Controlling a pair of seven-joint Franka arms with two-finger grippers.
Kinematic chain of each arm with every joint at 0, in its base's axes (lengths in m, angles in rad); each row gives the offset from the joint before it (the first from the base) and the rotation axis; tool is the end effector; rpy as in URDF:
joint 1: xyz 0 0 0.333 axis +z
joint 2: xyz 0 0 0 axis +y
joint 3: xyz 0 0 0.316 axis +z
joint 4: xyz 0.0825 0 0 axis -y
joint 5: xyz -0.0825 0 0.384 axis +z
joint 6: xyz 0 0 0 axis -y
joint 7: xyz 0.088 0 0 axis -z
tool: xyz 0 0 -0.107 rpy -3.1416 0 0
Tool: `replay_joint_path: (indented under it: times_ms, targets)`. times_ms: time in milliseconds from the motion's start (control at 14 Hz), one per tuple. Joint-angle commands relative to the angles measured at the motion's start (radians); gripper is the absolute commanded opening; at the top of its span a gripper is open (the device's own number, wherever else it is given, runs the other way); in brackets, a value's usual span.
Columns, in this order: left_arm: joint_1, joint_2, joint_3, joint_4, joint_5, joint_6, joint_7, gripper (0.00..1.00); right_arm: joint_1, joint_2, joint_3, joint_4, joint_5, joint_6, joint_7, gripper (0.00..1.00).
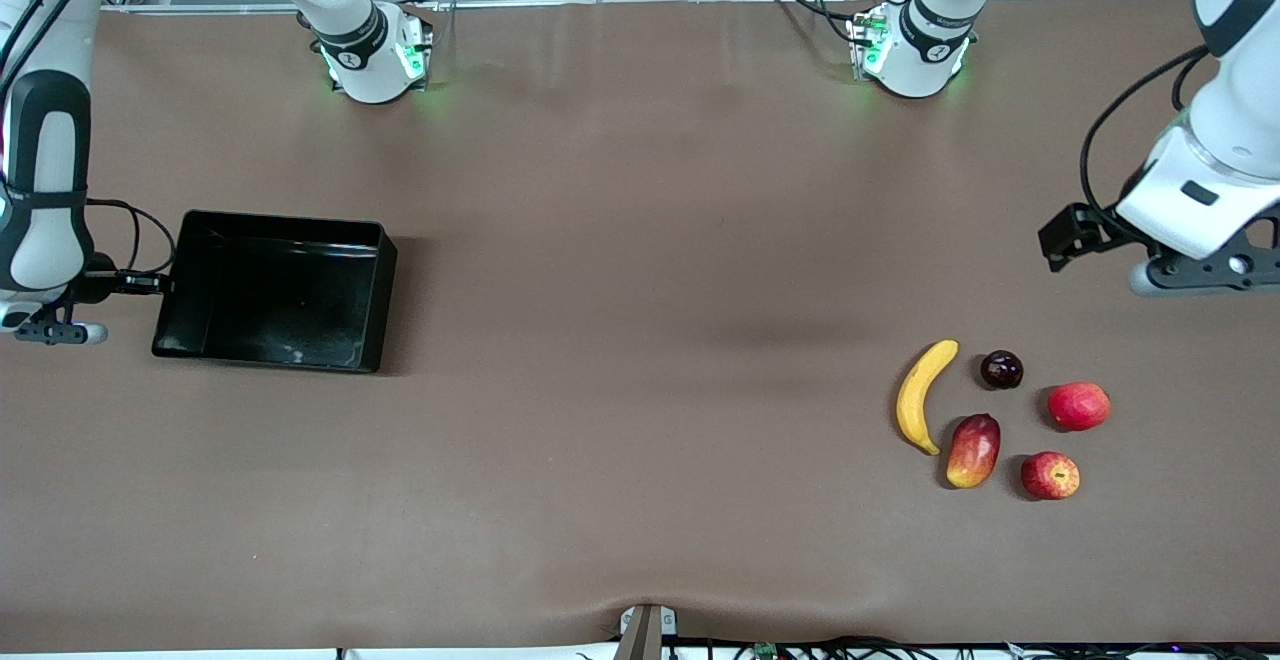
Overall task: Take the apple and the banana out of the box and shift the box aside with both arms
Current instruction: 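Release the tray with the right gripper while the left gripper withdraws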
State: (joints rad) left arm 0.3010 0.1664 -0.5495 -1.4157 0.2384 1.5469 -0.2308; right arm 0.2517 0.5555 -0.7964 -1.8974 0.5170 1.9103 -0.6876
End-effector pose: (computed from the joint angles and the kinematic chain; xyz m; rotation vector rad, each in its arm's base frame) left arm 0.5908 -0.0943 0.6134 -2.9912 0.0114 -0.0370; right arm 0.5292 -0.2554 0.2591 -2.8840 0.1620 0.3442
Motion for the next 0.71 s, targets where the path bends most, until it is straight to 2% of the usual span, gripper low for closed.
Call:
replay_joint_path:
  times_ms: [0, 71, 142, 285, 498, 641]
  targets:
    - [-0.176, -0.076, 0.22, -0.029, -0.086, -0.025, 0.024, 1.0, -0.012, -0.025, 0.009, -0.028, 0.055, -0.001, -0.023, 0.04]
    - [-0.212, -0.096, 0.262, -0.049, -0.123, -0.031, 0.025, 1.0, -0.012, -0.025, 0.009, -0.026, 0.055, -0.01, -0.021, 0.62]
    - [-0.233, -0.113, 0.295, -0.064, -0.14, -0.031, 0.033, 1.0, -0.008, -0.025, 0.009, -0.02, 0.055, -0.019, -0.021, 1.0]
    - [-0.275, -0.133, 0.342, -0.085, -0.143, -0.03, 0.051, 1.0, -0.017, -0.029, 0.009, 0.036, 0.046, -0.089, -0.024, 1.0]
    - [-0.275, -0.174, 0.345, -0.137, -0.172, -0.016, 0.053, 1.0, -0.049, -0.029, 0.005, 0.194, 0.04, -0.241, -0.02, 1.0]
    - [-0.266, -0.183, 0.338, -0.143, -0.177, -0.016, 0.051, 1.0, -0.057, -0.028, 0.006, 0.28, 0.034, -0.243, -0.026, 1.0]
